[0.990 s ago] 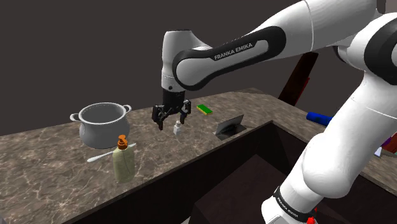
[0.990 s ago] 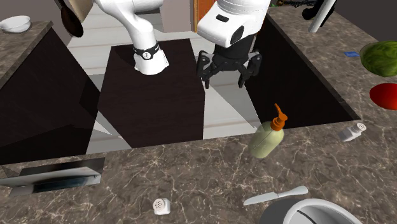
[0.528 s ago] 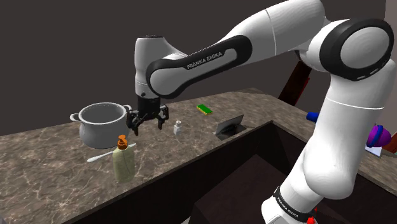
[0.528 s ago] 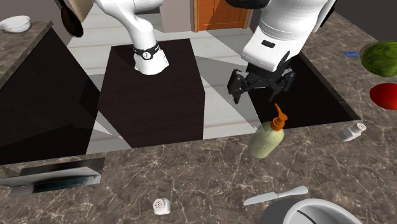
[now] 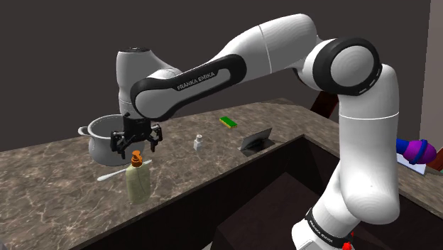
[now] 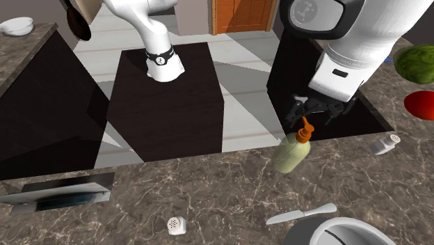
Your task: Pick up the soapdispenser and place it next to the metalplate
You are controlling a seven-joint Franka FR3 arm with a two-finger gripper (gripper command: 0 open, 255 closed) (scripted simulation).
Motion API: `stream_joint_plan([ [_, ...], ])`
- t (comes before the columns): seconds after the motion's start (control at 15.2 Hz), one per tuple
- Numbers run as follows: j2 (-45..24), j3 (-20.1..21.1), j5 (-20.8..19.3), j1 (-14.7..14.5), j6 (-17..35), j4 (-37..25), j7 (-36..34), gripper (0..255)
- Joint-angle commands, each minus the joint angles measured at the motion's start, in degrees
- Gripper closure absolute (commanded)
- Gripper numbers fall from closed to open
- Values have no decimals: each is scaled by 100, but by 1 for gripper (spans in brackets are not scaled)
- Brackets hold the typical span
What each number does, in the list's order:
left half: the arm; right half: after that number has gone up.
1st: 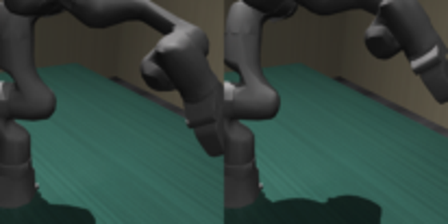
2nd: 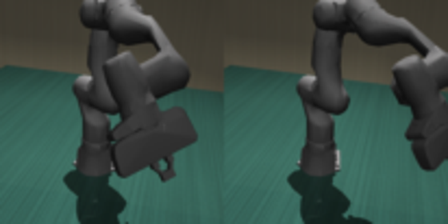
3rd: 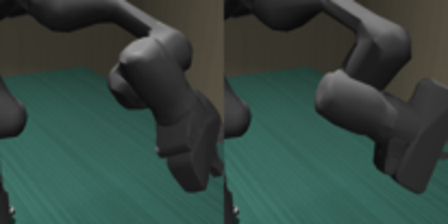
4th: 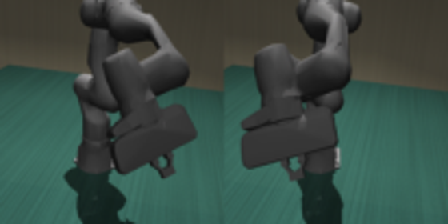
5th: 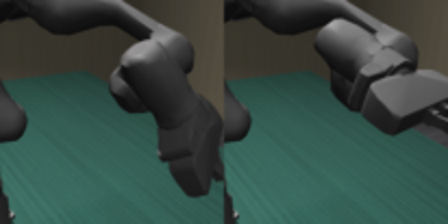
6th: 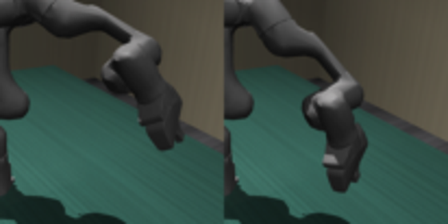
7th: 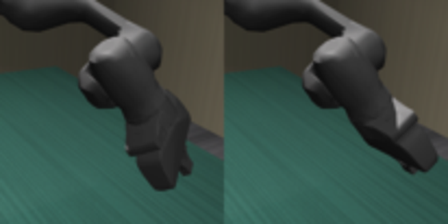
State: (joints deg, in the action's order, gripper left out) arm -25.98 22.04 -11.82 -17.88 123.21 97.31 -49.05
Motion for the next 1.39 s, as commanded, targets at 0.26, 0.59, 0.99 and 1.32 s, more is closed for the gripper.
stream_joint_plan([
  [0.26, -304, -70, -132, -71, 288, -10, -83, 0],
  [0.59, -372, -88, -162, -84, 376, 14, -101, 0],
  [0.99, -371, -88, -162, -83, 375, 14, -101, 255],
  [1.32, -370, -88, -162, -83, 375, 15, -100, 255],
])
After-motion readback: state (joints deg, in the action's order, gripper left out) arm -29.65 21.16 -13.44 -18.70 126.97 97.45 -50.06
